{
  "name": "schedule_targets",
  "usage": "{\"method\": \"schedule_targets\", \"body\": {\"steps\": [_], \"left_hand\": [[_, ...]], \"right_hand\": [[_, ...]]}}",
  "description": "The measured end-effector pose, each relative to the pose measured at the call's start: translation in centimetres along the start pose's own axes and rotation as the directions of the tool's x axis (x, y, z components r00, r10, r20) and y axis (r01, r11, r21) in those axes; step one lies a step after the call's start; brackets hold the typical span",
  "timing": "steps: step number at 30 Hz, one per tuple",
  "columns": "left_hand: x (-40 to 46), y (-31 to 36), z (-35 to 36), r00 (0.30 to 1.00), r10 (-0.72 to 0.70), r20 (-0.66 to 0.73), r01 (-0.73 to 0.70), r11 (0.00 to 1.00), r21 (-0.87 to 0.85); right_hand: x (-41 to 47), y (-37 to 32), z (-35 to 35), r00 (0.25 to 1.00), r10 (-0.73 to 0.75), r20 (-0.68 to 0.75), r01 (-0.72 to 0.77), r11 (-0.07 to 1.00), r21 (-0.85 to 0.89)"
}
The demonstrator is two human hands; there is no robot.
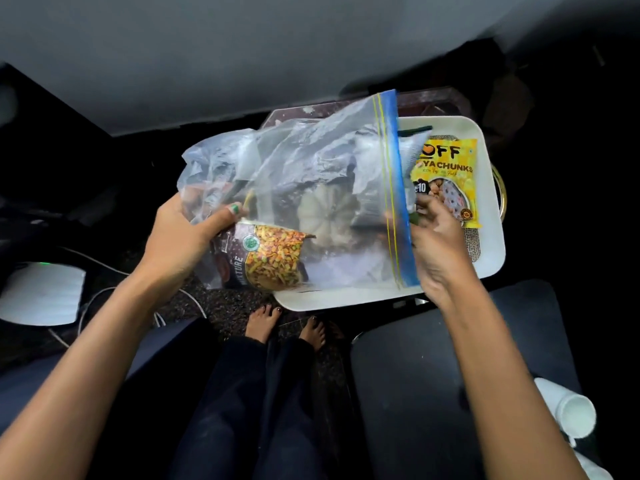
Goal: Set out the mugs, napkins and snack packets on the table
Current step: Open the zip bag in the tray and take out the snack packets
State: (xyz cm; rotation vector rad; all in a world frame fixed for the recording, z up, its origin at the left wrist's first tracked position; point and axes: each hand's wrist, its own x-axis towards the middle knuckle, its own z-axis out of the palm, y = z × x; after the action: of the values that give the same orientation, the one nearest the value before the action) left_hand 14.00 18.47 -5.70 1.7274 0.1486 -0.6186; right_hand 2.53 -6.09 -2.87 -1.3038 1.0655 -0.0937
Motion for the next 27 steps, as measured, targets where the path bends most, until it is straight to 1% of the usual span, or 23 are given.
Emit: {"method": "schedule_targets", "body": {"steps": [3,5,6,8,10,12,13,15,17,18,19,22,27], "left_hand": [[0.4,-0.3,-0.4,0.999,0.019,-0.03,-0.019,1.0,-0.015],[0.7,-0.3,-0.8,0.998,0.036,-0.044,-0.036,0.999,-0.01],[0.9,-0.3,-0.9,0.998,0.044,-0.052,-0.044,0.999,-0.01],[1.2,-0.2,-1.2,0.996,0.056,-0.069,-0.056,0.998,-0.004],[1.4,-0.1,-1.4,0.994,0.069,-0.088,-0.068,0.998,0.009],[1.5,0.0,-1.5,0.991,0.083,-0.109,-0.081,0.996,0.022],[1.4,0.0,-1.6,0.989,0.086,-0.117,-0.084,0.996,0.027],[1.4,-0.1,-1.5,0.989,0.077,-0.127,-0.072,0.996,0.042],[1.3,-0.2,-1.4,0.991,0.057,-0.124,-0.051,0.998,0.048],[1.3,-0.3,-1.3,0.991,0.056,-0.126,-0.051,0.998,0.045],[1.3,-0.3,-1.2,0.99,0.061,-0.131,-0.056,0.998,0.041],[1.1,-0.3,-0.8,0.985,0.078,-0.153,-0.075,0.997,0.028],[1.0,-0.3,-0.4,0.984,0.076,-0.159,-0.074,0.997,0.021]], "right_hand": [[-0.7,0.3,-2.3,0.996,-0.051,-0.078,0.056,0.997,0.055],[-1.2,0.7,-3.9,0.984,-0.096,-0.15,0.104,0.993,0.049],[-1.3,1.0,-4.7,0.972,-0.13,-0.196,0.134,0.991,0.009],[-1.8,1.6,-5.9,0.935,-0.215,-0.283,0.185,0.974,-0.127],[-2.2,2.4,-6.9,0.896,-0.302,-0.325,0.215,0.936,-0.278],[-2.6,3.5,-7.4,0.862,-0.389,-0.325,0.23,0.871,-0.433],[-2.8,4.1,-7.6,0.844,-0.437,-0.312,0.229,0.819,-0.527],[-3.1,5.1,-7.9,0.839,-0.477,-0.263,0.207,0.725,-0.656],[-3.5,5.9,-8.0,0.871,-0.443,-0.213,0.18,0.691,-0.7],[-3.6,6.1,-7.8,0.875,-0.438,-0.207,0.165,0.672,-0.722],[-3.8,6.4,-7.6,0.868,-0.448,-0.215,0.142,0.638,-0.757],[-4.4,6.8,-6.6,0.815,-0.51,-0.274,0.059,0.543,-0.838],[-4.0,7.8,-6.2,0.783,-0.586,-0.206,0.089,0.434,-0.896]]}}
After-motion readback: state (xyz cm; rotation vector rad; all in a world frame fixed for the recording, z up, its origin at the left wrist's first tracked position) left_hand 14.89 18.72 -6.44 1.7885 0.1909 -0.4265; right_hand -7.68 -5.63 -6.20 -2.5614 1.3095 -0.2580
